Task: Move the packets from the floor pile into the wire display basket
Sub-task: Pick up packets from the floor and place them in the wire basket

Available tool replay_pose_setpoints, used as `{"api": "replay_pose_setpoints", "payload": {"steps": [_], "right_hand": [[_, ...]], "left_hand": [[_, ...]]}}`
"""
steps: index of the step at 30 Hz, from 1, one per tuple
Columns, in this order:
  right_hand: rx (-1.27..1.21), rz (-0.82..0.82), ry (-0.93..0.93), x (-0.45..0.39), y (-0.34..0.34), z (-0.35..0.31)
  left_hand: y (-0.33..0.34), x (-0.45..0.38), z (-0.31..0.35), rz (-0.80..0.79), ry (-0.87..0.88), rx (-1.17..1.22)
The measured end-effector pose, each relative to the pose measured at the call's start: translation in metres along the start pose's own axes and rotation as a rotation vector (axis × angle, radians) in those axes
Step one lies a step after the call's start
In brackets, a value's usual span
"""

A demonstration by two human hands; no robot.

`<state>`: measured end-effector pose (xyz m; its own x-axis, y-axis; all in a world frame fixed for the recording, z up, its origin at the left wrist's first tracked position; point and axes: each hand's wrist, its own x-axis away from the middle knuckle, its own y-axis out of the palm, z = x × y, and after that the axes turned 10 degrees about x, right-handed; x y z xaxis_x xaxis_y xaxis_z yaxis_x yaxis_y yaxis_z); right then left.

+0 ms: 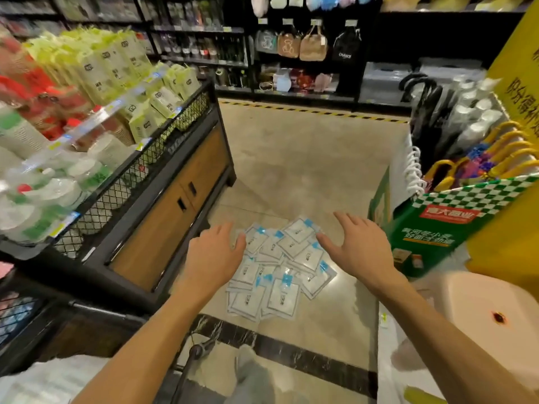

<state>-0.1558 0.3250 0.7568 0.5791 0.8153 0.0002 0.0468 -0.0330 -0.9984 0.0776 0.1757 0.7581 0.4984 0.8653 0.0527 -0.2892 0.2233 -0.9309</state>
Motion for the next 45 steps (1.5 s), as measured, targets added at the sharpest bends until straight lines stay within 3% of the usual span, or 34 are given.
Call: {"api": "replay_pose_setpoints", "payload": {"steps": [4, 15, 24, 34, 45], "right_hand": [[0.024, -0.064, 0.08, -0.028, 0.025, 0.005], [0.043, -0.054, 0.162, -0.139, 0.078, -0.04], [0.022, -0.153, 0.233, -0.204, 0.176, -0.006], [-0.06, -0.322, 0.317, -0.279, 0.407, 0.08], [-0.096, -0.395, 0.366, -0.35, 0.74, 0.124]], "left_hand": [[0.024, -0.043, -0.013, -0.068, 0.014, 0.009], [0.066, -0.183, -0.076, -0.159, 0.017, 0.106], [0.175, -0.271, -0.08, -0.295, 0.046, 0.077], [0.411, -0.373, -0.083, -0.391, 0.036, -0.031], [0.72, -0.505, -0.154, -0.43, 0.11, -0.175]]}}
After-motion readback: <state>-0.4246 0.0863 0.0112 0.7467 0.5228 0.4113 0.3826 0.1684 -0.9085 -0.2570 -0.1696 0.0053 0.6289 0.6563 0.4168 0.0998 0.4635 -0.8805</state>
